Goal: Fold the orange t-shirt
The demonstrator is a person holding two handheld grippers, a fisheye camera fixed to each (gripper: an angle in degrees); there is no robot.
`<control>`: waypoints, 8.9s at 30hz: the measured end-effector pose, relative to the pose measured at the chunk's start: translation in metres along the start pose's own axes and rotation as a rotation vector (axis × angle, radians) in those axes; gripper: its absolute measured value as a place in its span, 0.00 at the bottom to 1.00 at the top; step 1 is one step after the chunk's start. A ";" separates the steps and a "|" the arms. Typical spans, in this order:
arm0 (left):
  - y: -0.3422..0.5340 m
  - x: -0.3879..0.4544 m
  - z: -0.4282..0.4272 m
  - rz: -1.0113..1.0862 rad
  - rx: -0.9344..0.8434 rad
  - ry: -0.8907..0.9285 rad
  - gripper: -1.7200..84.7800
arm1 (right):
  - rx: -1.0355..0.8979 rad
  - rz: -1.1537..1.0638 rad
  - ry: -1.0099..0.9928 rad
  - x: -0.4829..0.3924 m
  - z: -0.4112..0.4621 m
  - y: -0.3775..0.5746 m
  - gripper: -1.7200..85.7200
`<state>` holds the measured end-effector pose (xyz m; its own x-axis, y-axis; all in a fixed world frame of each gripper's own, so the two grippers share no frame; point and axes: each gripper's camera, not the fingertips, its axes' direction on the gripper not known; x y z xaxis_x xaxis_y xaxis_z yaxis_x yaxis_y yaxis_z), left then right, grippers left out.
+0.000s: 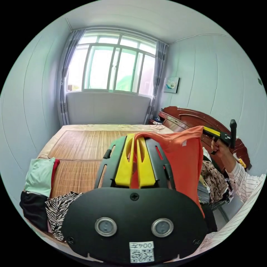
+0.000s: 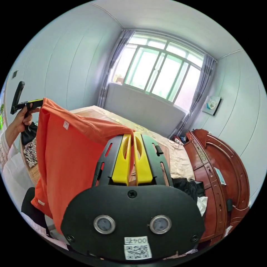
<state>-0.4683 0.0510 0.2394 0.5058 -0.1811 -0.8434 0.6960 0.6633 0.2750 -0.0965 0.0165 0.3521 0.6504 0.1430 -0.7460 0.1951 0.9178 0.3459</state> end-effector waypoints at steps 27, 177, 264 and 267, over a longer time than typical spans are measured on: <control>0.080 -0.232 0.353 -0.458 -0.150 0.576 0.15 | -0.344 0.450 -0.511 0.115 0.349 0.139 0.11; 0.583 -0.277 -0.099 -0.804 -0.088 0.344 0.03 | -0.770 0.875 -0.869 0.041 0.055 0.462 0.14; -0.007 -0.195 -0.172 -0.141 0.315 0.411 0.03 | 0.172 0.354 -0.658 0.300 -0.074 0.012 0.01; 0.073 -0.199 -0.145 -0.132 0.197 0.364 0.03 | 0.051 0.355 -0.703 0.275 -0.044 0.077 0.01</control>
<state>-0.5919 0.2411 0.3605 0.2177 0.0365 -0.9753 0.8443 0.4943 0.2070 0.0653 0.1431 0.1486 0.9884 0.1409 -0.0568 -0.0891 0.8407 0.5341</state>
